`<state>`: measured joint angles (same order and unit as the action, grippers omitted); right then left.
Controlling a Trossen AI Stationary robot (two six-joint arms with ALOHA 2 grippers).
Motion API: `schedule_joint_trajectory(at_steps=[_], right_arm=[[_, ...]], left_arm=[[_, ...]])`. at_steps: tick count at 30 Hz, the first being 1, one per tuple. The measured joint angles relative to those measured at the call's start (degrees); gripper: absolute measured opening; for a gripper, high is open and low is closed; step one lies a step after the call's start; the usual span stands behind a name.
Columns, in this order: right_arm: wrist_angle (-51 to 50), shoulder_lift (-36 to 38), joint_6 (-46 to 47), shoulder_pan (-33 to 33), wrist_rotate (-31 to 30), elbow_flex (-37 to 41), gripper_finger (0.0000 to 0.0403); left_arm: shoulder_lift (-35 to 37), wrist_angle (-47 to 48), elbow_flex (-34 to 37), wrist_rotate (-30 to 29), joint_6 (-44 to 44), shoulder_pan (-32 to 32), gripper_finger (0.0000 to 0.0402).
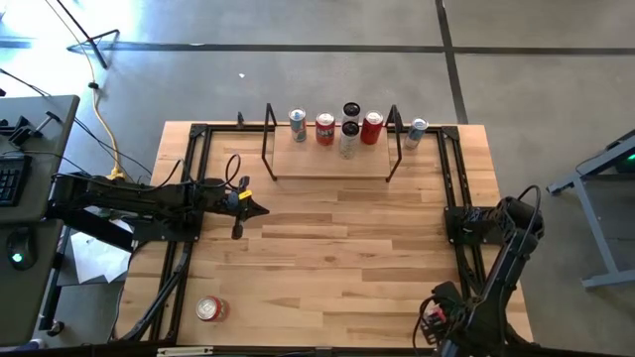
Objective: Place canned beverage on shelf
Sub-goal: Put the red-black soda can on the shelf aligned with the other red-black soda can
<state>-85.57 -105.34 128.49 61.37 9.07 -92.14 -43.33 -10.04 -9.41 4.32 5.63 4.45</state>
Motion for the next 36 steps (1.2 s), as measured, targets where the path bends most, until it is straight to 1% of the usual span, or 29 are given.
schedule_joint_trajectory(at_steps=[3, 21, 24, 27, 36], right_arm=[[0.1, 0.0, 0.02, 0.21, -1.02, 0.0, 0.0288], [-0.2, 0.0, -1.07, 0.3, -0.72, 0.16, 0.0288], [1.77, 0.07, -1.55, 0.3, -0.89, 1.87, 0.0288], [3.17, 0.16, -4.03, 0.28, 0.25, 3.83, 0.0288], [5.2, 0.24, -5.38, 0.12, 1.06, 4.83, 0.0288]], left_arm=[[0.0, 0.05, 0.0, 0.0, 0.0, 0.0, 0.0], [0.0, 0.85, 0.0, 0.0, -0.02, 0.0, 0.0], [-0.01, 0.87, 0.0, 0.0, -0.02, 0.0, 0.0], [-0.02, 0.87, 0.0, 0.0, -0.02, 0.0, 0.0], [-0.01, 0.87, 0.0, 0.02, -0.46, 0.0, 0.0]])
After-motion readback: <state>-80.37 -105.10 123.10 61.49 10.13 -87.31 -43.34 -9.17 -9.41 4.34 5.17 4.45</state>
